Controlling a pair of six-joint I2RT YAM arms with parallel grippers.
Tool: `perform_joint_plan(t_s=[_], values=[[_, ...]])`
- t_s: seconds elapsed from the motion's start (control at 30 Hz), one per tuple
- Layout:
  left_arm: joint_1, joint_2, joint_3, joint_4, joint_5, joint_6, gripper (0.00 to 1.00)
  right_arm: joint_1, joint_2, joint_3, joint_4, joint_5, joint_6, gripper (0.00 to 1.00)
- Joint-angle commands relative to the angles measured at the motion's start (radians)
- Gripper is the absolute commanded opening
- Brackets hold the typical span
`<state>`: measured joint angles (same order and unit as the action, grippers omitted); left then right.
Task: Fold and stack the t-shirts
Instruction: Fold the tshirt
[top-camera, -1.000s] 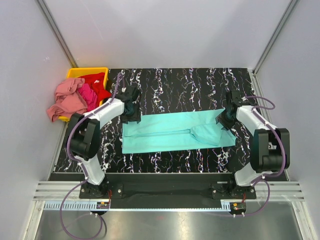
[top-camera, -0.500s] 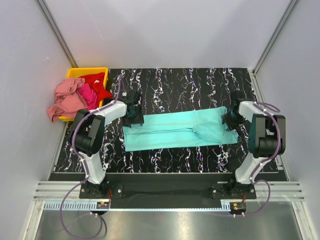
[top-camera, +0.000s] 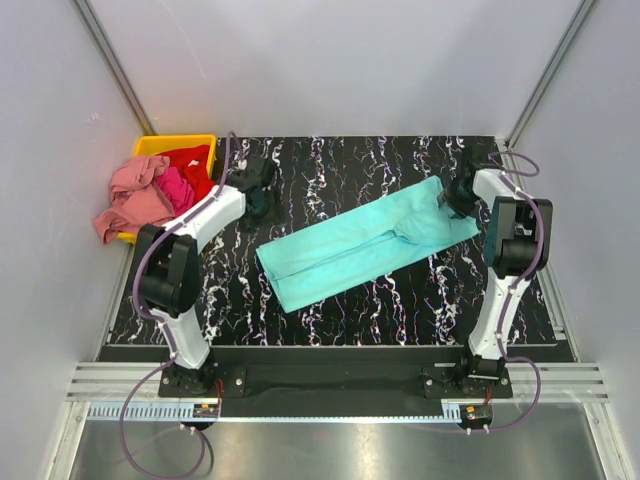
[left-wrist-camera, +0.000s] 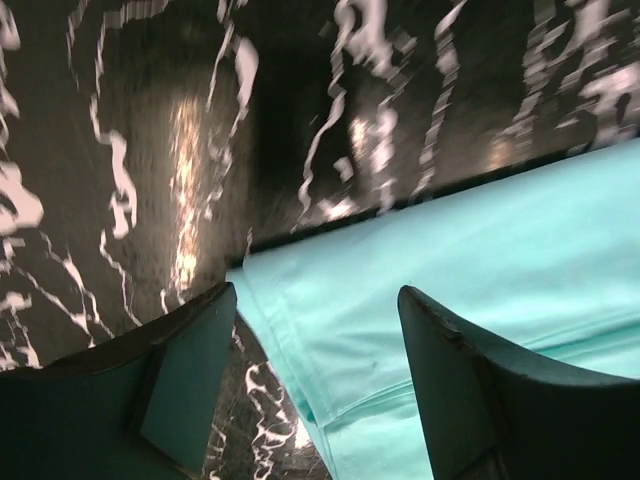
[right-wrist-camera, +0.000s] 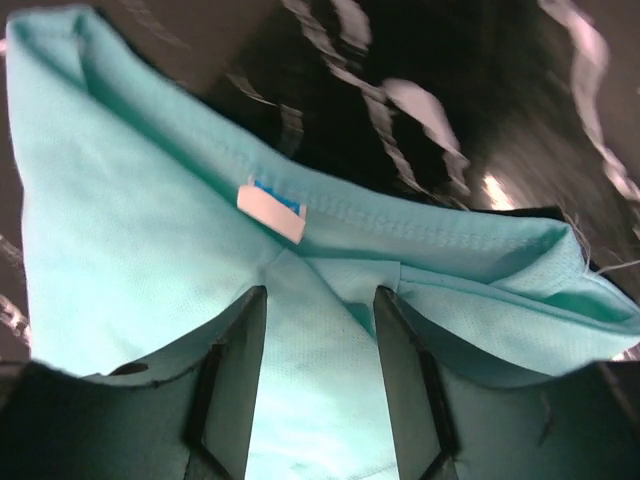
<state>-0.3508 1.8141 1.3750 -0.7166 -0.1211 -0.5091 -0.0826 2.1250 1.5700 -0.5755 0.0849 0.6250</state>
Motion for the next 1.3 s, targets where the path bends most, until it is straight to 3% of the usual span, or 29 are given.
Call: perform_joint_plan(t_s=[0.0,0.07,0.17,0.33,0.47,0.63,0.67,0.83,0.93,0.97,1.1,1.2,1.27], values=[[-0.019,-0.055,0.062,0.026,0.084,0.075,0.72,-0.005,0.145,0.166,0.031,-0.175,-0.270,0.56],[-0.045,-0.049,0.053,0.043,0.115,0.092,0.71,-0.002,0.223,0.273,0.011,-0.246,-0.329,0.56],[-0.048,-0.015,0.052,0.022,0.155,0.122,0.71,-0.002,0.323,0.581,-0.076,-0.267,-0.398,0.57],[-0.001,0.043,0.056,-0.007,0.123,0.167,0.70,-0.002,0.320,0.751,-0.188,-0.284,-0.384,0.62],[0.030,0.114,0.067,-0.012,0.153,0.219,0.70,-0.003,0.128,0.546,-0.129,-0.267,-0.291,0.65],[0.029,0.168,0.045,-0.037,0.225,0.287,0.69,-0.008,-0.060,0.245,-0.020,-0.509,-0.138,0.70],[0.029,0.168,0.035,-0.038,0.225,0.290,0.69,-0.005,-0.129,0.119,0.009,-0.526,-0.078,0.70],[0.027,0.185,-0.007,-0.041,0.199,0.274,0.66,0.014,-0.296,-0.183,0.059,-0.463,0.019,0.67],[0.010,0.165,-0.052,-0.040,0.216,0.255,0.54,-0.006,-0.356,-0.277,0.049,-0.372,0.002,0.69],[0.007,0.156,-0.065,-0.034,0.224,0.248,0.43,-0.019,-0.364,-0.310,0.061,-0.369,-0.014,0.69],[-0.010,0.079,-0.137,-0.040,0.204,0.219,0.22,-0.112,-0.378,-0.373,0.176,-0.419,-0.030,0.70],[-0.019,0.016,-0.189,-0.046,0.167,0.201,0.11,-0.152,-0.361,-0.363,0.218,-0.422,-0.053,0.70],[-0.024,-0.015,-0.212,-0.056,0.124,0.185,0.10,-0.187,-0.320,-0.334,0.235,-0.427,-0.065,0.71]])
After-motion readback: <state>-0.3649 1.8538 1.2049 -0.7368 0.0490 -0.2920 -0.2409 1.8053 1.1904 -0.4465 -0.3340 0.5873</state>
